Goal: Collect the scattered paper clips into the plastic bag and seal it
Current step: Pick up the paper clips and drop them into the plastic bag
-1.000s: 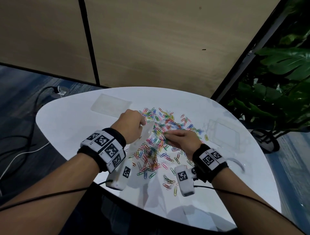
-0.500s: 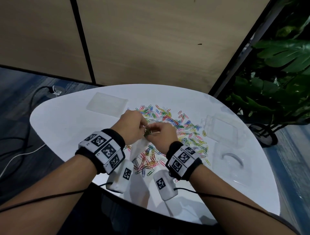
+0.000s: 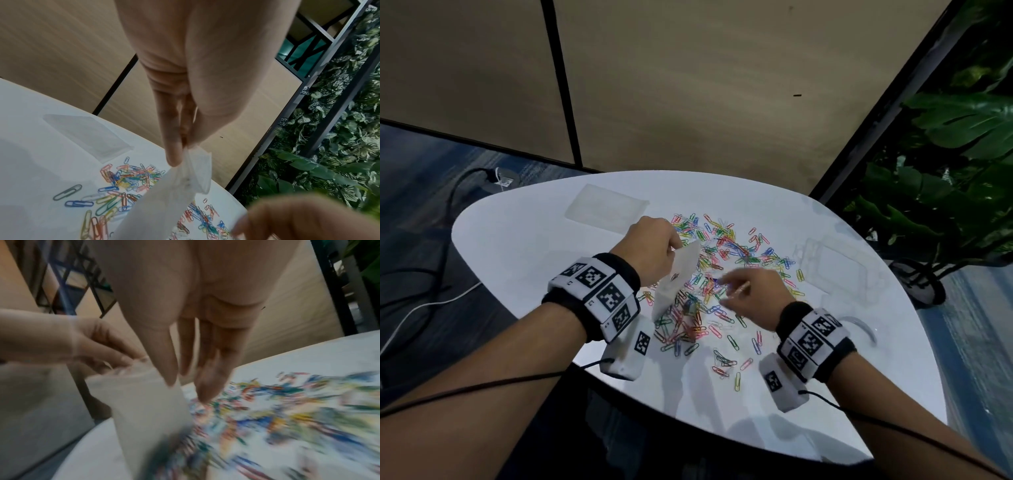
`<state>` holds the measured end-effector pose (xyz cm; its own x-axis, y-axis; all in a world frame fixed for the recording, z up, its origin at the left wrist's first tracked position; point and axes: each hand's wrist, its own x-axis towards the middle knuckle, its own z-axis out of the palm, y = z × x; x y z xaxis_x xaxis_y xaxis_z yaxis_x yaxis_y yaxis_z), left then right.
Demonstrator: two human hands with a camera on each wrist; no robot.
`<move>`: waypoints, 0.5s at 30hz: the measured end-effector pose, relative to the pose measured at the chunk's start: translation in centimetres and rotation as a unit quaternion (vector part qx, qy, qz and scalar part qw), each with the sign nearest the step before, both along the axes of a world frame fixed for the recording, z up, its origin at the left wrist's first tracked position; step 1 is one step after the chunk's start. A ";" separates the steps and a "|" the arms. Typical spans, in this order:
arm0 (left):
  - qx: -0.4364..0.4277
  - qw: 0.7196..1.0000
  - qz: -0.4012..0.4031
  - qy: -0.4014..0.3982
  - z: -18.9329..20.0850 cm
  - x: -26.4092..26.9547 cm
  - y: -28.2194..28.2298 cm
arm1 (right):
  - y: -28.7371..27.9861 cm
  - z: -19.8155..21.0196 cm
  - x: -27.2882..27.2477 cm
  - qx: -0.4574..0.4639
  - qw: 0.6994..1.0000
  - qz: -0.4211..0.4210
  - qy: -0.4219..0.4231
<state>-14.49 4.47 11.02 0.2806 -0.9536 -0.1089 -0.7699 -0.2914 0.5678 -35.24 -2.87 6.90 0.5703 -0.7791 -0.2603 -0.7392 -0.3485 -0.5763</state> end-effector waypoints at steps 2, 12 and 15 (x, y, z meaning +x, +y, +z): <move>0.001 1.000 0.005 -0.003 0.1 0.0 0.2 | 0.7 -1.6 -2.4 0.054 0.986 0.002 0.160; 0.011 1.000 0.001 -0.012 0.0 0.2 0.7 | 4.9 -9.7 -4.1 0.046 0.991 -0.035 0.124; 0.013 1.000 0.000 -0.017 0.0 0.2 0.6 | 4.1 -10.3 -2.8 0.043 0.995 -0.075 0.057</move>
<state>-14.27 5.05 10.97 0.2848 -0.9504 -0.1247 -0.7889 -0.3063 0.5328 -38.09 1.21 -3.41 0.4114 -0.8259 -0.3856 -0.8417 -0.1820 -0.5083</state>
